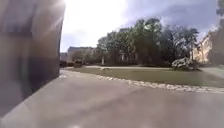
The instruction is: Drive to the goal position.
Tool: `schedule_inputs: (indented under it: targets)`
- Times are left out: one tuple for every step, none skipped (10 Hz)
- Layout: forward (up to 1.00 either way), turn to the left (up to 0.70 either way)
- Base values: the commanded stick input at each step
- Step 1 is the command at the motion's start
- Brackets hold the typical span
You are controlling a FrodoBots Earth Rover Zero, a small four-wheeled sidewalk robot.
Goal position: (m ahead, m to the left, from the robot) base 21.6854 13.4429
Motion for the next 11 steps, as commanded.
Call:
schedule_inputs:
  targets:
    - [1.0, 0.41]
    - [1.0, 0.41]
    - [1.0, 0.41]
    - [1.0, 0.41]
    - [1.0, 0.41]
    - [1.0, 0.41]
    - [1.0, 0.41]
    - [1.0, 0.41]
    - [1.0, 0.31]
    - [1.0, 0.12]
    - [1.0, 0.01]
